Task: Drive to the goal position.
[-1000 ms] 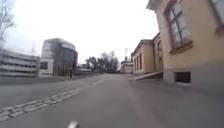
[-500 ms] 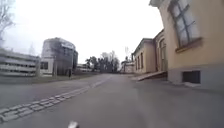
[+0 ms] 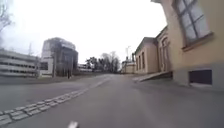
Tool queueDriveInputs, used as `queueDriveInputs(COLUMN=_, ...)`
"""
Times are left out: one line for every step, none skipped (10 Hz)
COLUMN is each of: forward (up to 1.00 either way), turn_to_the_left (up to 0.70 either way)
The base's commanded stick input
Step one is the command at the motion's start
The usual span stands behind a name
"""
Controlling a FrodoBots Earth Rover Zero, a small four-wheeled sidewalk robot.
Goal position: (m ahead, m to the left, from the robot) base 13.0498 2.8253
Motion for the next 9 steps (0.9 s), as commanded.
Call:
queueDriveInputs(forward=1.00, turn_to_the_left=0.00)
queueDriveInputs(forward=1.00, turn_to_the_left=0.00)
queueDriveInputs(forward=1.00, turn_to_the_left=0.00)
queueDriveInputs(forward=1.00, turn_to_the_left=0.00)
queueDriveInputs(forward=1.00, turn_to_the_left=-0.29)
queueDriveInputs(forward=1.00, turn_to_the_left=-0.40)
queueDriveInputs(forward=1.00, turn_to_the_left=-0.40)
queueDriveInputs(forward=1.00, turn_to_the_left=-0.40)
queueDriveInputs(forward=1.00, turn_to_the_left=-0.40)
